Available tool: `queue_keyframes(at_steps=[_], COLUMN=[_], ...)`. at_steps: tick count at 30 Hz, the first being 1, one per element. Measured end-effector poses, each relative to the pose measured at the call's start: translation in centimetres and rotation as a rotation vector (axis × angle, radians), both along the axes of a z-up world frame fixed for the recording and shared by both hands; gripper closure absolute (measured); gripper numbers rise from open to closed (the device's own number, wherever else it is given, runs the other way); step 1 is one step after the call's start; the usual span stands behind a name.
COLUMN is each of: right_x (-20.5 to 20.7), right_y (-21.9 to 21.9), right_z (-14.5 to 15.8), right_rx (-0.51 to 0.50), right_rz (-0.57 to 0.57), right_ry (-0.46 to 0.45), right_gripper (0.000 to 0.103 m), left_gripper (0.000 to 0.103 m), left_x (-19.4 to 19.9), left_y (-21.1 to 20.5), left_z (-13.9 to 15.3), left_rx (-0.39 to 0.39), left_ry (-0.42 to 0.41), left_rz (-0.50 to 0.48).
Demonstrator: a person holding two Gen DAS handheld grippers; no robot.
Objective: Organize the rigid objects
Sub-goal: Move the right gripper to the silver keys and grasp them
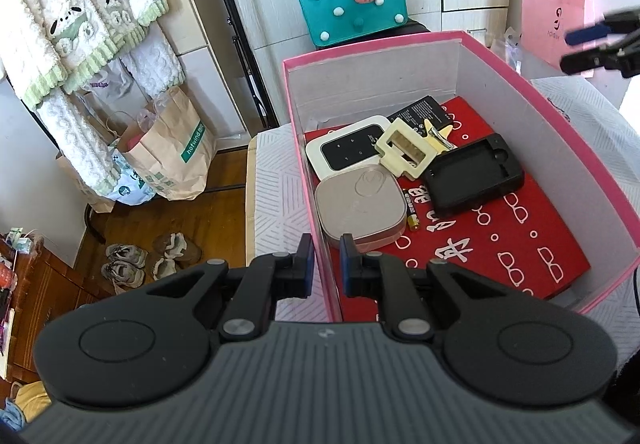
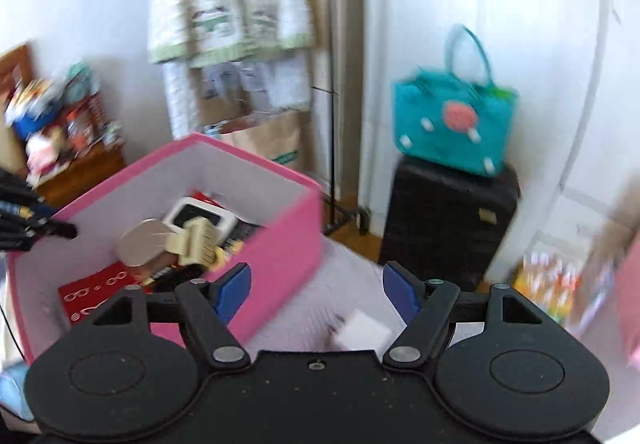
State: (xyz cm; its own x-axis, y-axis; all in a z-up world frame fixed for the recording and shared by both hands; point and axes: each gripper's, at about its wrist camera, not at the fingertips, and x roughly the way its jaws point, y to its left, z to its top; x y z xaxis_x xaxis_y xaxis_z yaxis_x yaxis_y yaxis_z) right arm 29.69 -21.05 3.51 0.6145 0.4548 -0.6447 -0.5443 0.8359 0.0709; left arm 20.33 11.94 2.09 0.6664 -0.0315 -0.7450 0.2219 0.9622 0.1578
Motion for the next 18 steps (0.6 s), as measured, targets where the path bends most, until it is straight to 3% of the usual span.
queue_keyframes(at_steps=[3,5,7,12,18], right_x=[-0.2,-0.4,-0.6,-0.8,-1.5], right_y=[-1.1,-1.7,-2.3,-1.6,0.3], right_z=[-2.2,-3.8,-5.0,-6.8,-8.6], right_rx=[0.013,0.056,0.122,0.147,0.053], right_rz=[-0.035,-0.068,-0.087,-0.058,0.000], right_ry=[0.021,0.048,0.096,0.127,0.122], right_gripper=[0.029,0.061,0.067,0.066,0.066], left_gripper=[0.091,0.091,0.091,0.091,0.091], left_x=[0.0,0.0,0.0,0.0,0.2], left_y=[0.0,0.0,0.1,-0.1,-0.1], left_z=[0.0,0.0,0.0,-0.1,-0.2], left_rx=[-0.008,-0.007,-0.006,0.001,-0.015], left_ry=[0.000,0.001,0.002,0.006,0.008], left_rz=[0.003,0.002,0.002,-0.002,0.005])
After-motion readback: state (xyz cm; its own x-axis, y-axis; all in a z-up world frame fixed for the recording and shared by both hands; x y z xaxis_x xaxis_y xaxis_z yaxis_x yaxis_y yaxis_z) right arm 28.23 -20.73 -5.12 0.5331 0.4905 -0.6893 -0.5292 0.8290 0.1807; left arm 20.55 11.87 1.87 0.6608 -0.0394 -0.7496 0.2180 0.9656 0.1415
